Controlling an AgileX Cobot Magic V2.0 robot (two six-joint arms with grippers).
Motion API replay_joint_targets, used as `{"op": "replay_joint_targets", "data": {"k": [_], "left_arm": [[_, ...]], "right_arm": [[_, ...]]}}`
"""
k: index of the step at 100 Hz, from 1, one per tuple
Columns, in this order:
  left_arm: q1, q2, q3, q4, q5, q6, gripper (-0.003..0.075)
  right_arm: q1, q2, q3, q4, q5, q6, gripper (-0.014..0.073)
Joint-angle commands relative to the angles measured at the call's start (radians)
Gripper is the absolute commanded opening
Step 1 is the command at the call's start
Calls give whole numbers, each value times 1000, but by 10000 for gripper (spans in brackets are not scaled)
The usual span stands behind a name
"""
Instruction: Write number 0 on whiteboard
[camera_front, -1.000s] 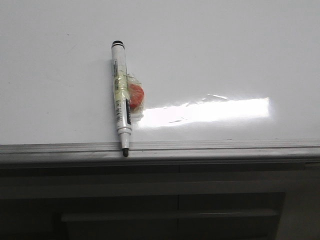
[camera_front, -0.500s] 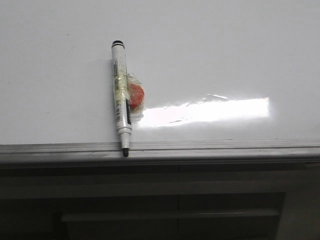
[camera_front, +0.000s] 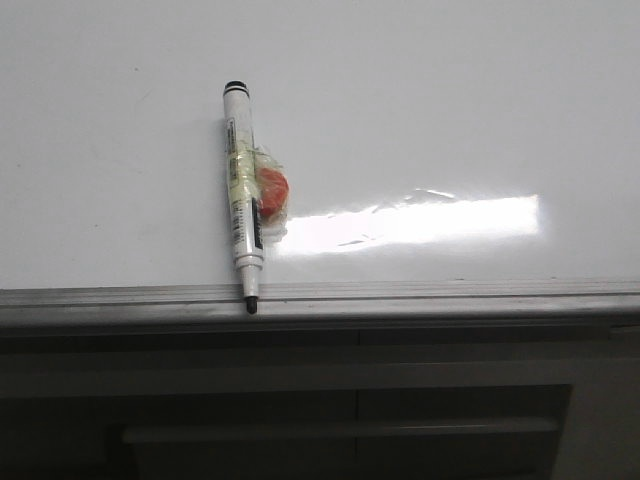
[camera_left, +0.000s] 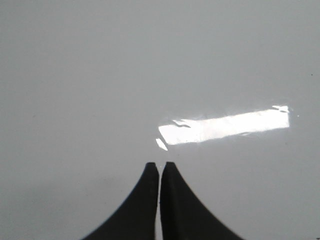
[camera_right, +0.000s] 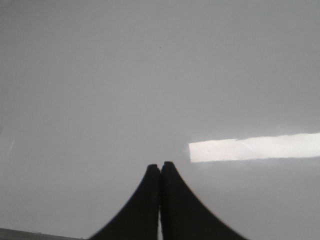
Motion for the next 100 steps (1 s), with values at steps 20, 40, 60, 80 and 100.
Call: {"op": "replay_joint_targets", "data": {"k": [20, 40, 60, 80, 100], "left_arm": [[2, -27, 31, -696, -100, -8, -20], [2, -27, -14, -799, 9, -5, -20], [2, 2, -191, -741, 202, 216, -18], [2, 181, -391, -706, 478, 380, 209], [2, 401, -546, -645, 651, 395, 391]], "right_arm": [[0, -18, 11, 154, -154, 4, -69], [0, -18, -38, 237, -143, 4, -68], [0, -6, -174, 237, 99, 4, -55], [0, 64, -293, 237, 234, 4, 144], [0, 130, -324, 237, 231, 4, 335]]}}
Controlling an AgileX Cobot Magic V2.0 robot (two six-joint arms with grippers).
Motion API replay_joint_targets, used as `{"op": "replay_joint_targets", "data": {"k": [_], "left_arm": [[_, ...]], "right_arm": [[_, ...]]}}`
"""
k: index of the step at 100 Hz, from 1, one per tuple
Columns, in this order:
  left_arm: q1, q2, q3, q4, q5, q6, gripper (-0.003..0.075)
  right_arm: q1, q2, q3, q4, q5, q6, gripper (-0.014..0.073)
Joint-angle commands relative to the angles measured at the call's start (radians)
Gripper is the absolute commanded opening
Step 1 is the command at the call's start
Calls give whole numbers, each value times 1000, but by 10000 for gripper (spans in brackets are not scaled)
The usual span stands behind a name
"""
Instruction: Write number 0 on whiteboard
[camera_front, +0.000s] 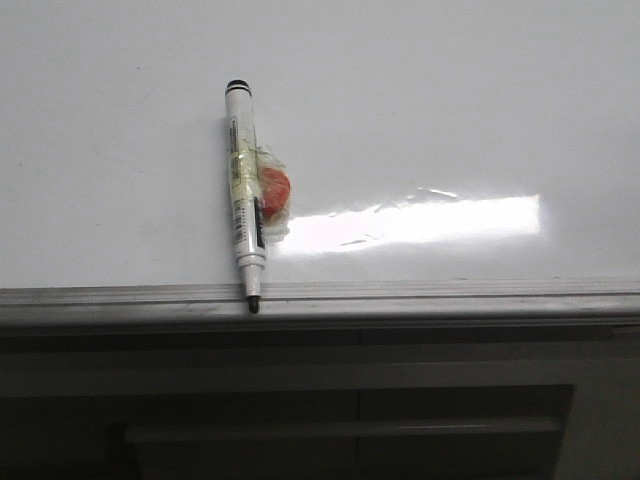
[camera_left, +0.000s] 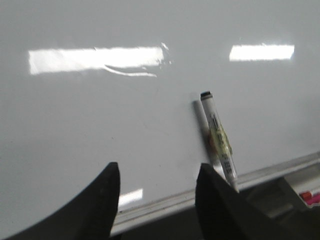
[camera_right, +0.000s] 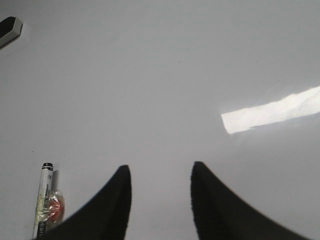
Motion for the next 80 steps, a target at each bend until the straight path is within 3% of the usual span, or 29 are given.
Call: {"op": "replay_joint_targets", "data": {"k": [1, 22, 50, 62, 80], "left_arm": [[2, 107, -90, 0, 31, 12, 386], [-57, 267, -243, 185, 132, -29, 278], [-328, 476, -448, 594, 285, -252, 277], [-457, 544, -467, 590, 272, -305, 277], [-621, 633, -467, 464, 77, -513, 297]], "right_arm": [[0, 43, -40, -1, -62, -1, 335], [0, 57, -40, -1, -60, -1, 330], [0, 57, -40, -21, -54, -1, 330], [0, 57, -40, -26, -54, -1, 330], [0, 57, -40, -26, -54, -1, 330]]}}
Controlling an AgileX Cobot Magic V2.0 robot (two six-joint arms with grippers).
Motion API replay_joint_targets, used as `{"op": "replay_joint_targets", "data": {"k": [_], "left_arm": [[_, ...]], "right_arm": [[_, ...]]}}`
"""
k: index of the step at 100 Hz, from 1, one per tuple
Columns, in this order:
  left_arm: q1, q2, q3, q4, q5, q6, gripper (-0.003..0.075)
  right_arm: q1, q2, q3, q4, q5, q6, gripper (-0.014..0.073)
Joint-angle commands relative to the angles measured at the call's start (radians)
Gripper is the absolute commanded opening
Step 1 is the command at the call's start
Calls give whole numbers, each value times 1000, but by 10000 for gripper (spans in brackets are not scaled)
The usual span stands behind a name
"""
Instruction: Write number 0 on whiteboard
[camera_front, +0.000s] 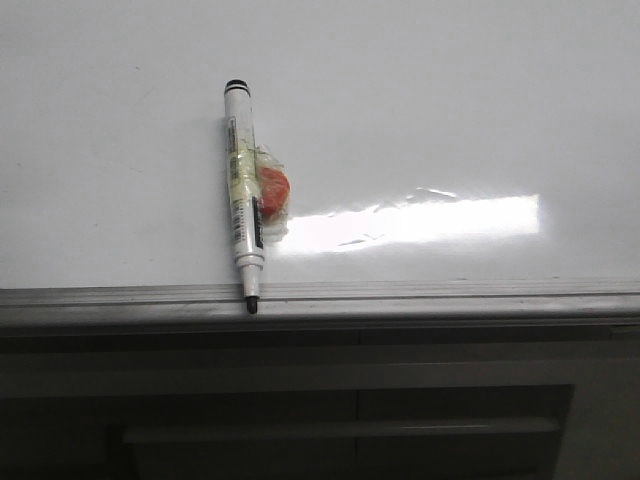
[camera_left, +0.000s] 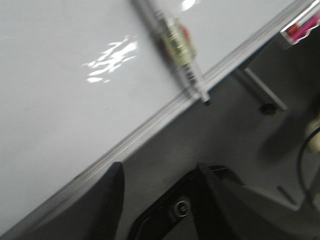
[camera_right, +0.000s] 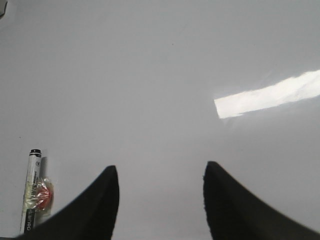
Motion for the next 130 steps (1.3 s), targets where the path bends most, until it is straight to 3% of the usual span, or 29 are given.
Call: {"op": "replay_joint_targets", "data": {"k": [1, 18, 36, 67, 106, 118, 130], "left_arm": [[-74, 39, -36, -68, -151, -118, 298], [-131, 153, -36, -70, -239, -303, 304], [-131, 255, -36, -124, -253, -303, 304], [-131, 353, -36, -186, -388, -303, 304], [-131, 471, -36, -203, -389, -303, 301], [-131, 482, -36, -193, -393, -303, 242], [-131, 483, -36, -153, -414, -303, 102]], "right_arm": [[0, 21, -36, -8, -75, -2, 330], [0, 21, -36, -8, -75, -2, 330], [0, 21, -36, -8, -75, -2, 330], [0, 21, -36, -8, -75, -2, 330], [0, 21, -36, -9, -75, -2, 330], [0, 21, -36, -9, -75, -2, 330], [0, 21, -36, -9, -75, -2, 330]]}}
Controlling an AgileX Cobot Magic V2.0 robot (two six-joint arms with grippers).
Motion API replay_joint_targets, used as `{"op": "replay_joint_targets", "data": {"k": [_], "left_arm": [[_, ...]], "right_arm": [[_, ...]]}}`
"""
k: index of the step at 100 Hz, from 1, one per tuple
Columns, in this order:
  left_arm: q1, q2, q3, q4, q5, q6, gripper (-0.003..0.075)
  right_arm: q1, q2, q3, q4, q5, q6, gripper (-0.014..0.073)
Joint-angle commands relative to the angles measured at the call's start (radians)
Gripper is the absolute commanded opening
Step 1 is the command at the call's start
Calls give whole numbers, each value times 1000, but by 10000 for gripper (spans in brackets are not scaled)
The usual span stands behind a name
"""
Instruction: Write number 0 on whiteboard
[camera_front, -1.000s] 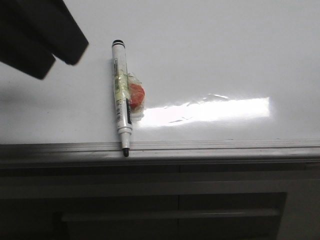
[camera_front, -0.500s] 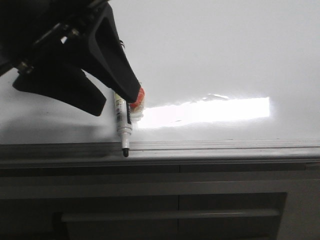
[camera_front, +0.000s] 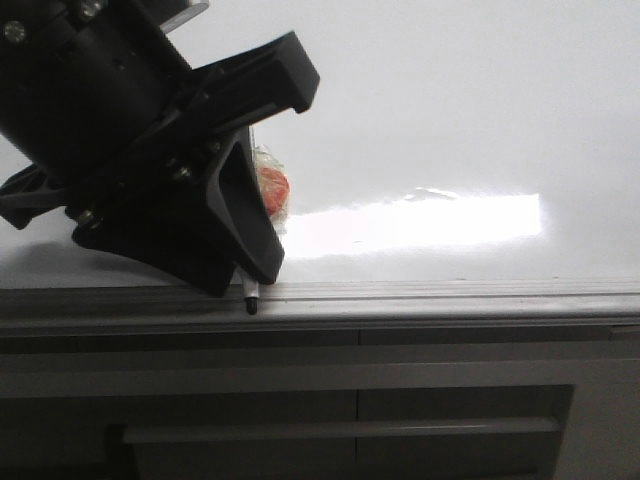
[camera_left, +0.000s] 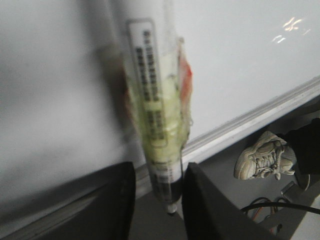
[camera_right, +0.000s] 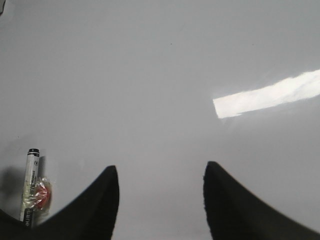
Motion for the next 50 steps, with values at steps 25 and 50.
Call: {"op": "replay_joint_targets", "data": {"k": [25, 50], "left_arm": [[-7, -29, -33, 66, -82, 6, -20], [-129, -175, -33, 78, -20, 415, -20]], "right_arm": [[0, 21, -36, -5, -49, -4, 328], [158, 48, -133, 76, 159, -295, 327]]}}
